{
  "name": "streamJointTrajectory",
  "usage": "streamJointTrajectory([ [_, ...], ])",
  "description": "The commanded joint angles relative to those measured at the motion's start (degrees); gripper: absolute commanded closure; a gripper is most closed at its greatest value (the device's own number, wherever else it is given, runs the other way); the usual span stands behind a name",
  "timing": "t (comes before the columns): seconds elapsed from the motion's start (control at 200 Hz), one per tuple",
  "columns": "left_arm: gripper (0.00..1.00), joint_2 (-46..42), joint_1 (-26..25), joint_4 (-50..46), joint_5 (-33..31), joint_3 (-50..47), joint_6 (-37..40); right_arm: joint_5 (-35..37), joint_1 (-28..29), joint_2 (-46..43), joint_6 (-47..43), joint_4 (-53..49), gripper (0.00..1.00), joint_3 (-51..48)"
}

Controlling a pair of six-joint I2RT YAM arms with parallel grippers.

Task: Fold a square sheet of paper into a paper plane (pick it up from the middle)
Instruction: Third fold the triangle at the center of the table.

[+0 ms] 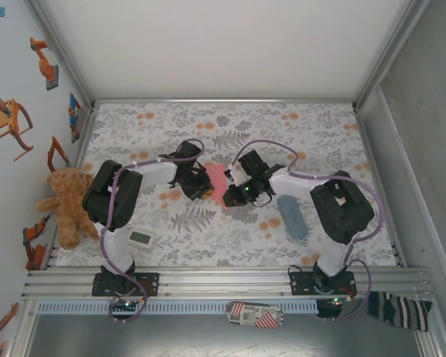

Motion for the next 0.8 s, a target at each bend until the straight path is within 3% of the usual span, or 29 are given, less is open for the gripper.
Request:
streamJointTrajectory([
  [0.0, 0.84, 5.21, -0.49, -3.30, -7.22, -2.37, 0.43, 1.93, 1.04, 3.24, 1.22, 0.46, 1.00, 3.18],
  [0.596, 0.84, 4.18, -0.07, -3.74, -7.13, -2.05, 1.81, 6.70, 1.01, 8.00, 1.76, -1.15, 1.00, 3.81],
  [0.796, 0.82, -0.68, 0.42, 0.98, -3.81, 2.03, 10.48, 6.65, 0.93, 9.02, 1.71, -2.53, 1.00, 3.27],
])
